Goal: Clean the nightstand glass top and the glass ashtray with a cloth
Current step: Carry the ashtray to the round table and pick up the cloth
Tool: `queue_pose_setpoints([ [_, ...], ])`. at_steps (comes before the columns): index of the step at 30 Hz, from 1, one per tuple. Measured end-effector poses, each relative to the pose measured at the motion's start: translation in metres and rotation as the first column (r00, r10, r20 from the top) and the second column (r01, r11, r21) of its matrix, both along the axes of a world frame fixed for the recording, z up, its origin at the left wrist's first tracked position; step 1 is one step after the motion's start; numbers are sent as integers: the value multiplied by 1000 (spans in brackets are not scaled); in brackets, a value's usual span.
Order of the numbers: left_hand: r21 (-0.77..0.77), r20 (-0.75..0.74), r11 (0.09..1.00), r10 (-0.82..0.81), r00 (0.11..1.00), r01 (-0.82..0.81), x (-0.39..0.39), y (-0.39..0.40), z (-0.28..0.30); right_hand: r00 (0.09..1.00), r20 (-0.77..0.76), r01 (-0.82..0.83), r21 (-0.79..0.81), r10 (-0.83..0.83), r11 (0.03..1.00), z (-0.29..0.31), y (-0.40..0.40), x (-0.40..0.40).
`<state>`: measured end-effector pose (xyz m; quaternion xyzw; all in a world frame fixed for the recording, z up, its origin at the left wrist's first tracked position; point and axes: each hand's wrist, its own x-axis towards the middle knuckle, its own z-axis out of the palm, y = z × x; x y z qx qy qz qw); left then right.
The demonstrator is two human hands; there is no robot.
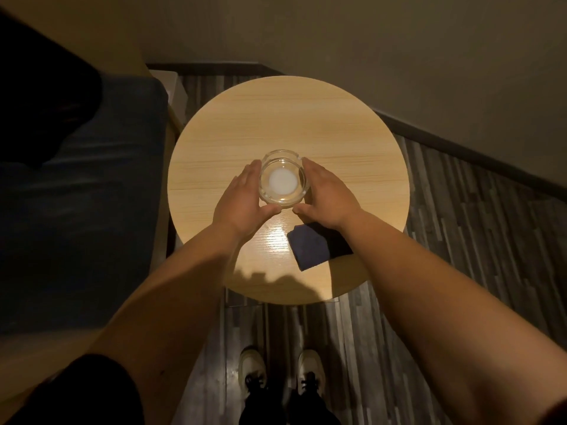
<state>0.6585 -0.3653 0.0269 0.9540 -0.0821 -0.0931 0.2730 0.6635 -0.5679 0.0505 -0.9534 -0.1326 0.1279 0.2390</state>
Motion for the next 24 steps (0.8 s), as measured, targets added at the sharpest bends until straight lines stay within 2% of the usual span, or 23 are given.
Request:
queue_pose_setpoints([
  [5, 62, -63, 997, 41, 997, -37, -14, -3, 23, 1000, -3, 19, -153, -20, 988, 25, -22, -12],
  [9, 223, 78, 975, 1, 997, -18, -43, -20, 54, 993, 112, 83, -342, -47, 936, 51, -58, -33],
  [12, 270, 93, 960, -96, 991, 67, -64, -47, 68, 982, 176, 139, -439, -67, 888, 66, -86, -47],
  [18, 290, 2, 940, -186, 983, 177, -96, -108, 57, 982, 180, 134, -475, -54, 870, 71, -133, -55],
  [24, 373, -61, 910, -173, 983, 183, -107, -156, 15, 984, 158, 7, -510, 85, 860, 37, -164, -58],
])
